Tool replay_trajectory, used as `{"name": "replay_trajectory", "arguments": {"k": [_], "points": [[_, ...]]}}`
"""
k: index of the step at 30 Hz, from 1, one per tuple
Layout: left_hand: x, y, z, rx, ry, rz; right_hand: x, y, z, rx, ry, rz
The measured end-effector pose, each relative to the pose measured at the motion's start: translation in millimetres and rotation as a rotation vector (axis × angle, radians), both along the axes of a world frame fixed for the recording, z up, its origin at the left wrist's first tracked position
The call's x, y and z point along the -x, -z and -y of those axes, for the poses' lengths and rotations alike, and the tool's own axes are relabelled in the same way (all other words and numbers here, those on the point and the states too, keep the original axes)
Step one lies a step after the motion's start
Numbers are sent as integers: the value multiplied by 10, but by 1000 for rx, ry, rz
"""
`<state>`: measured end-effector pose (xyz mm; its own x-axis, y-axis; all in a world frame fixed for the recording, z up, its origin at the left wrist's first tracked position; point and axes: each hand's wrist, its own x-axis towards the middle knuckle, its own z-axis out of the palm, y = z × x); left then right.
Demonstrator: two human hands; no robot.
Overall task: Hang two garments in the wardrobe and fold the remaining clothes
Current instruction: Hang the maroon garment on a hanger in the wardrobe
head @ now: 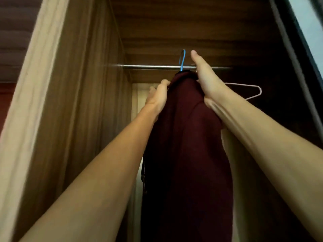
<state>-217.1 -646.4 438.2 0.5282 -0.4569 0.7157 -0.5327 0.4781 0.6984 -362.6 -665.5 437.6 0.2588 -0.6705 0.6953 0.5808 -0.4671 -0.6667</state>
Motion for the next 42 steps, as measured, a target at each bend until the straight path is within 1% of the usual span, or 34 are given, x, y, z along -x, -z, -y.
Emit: {"name": "replay_trajectory", "arguments": {"k": [2, 4, 6, 8, 12, 15, 17, 19, 21, 22, 24, 27, 30, 32, 35, 37, 39, 41, 42], "points": [[-121, -202, 13, 30, -98, 20, -216, -190, 130, 43, -17, 5], [-279, -395, 35, 43, -181, 39, -432, -415, 278, 35, -21, 3], [-482, -593, 97, 47, -258, 73, -712, -703, 468, 39, -59, -3], [-660, -769, 155, 47, -332, 100, -908, -910, 510, 89, -101, -27], [-858, -978, 184, -33, -430, 148, -1097, -1058, 468, 143, -135, -62], [-954, -870, 332, -130, -481, 197, -1232, -868, 534, 145, -78, -68], [-830, -652, 332, -210, -463, 209, -1358, -735, 656, 137, -146, -106], [-725, -455, 346, -249, -450, 185, -1570, -835, 919, 117, -162, -134], [-711, -389, 380, -193, -480, 178, -1608, -983, 1052, 128, -112, -165], [-692, -368, 378, -163, -510, 181, -1525, -967, 989, 144, -84, -213], [-638, -344, 337, -129, -557, 180, -1226, -756, 628, 189, -14, -313], [-565, -218, 224, -99, -580, 175, -1015, -545, 450, 227, 52, -346], [-487, -54, 83, -79, -568, 184, -848, -379, 321, 217, 89, -330], [-440, 52, -34, -68, -555, 194, -765, -277, 206, 233, 172, -284], [-391, 205, -223, -89, -566, 224, -682, -74, 54, 343, 331, -195], [-359, 332, -360, -132, -623, 302, -591, 92, -29, 445, 430, -173], [-294, 501, -511, -212, -711, 447, -474, 250, -93, 522, 523, -217], [-203, 697, -650, -295, -748, 571, -328, 436, -149, 521, 577, -286], [-155, 793, -712, -322, -741, 601, -259, 544, -173, 503, 598, -323]]}}
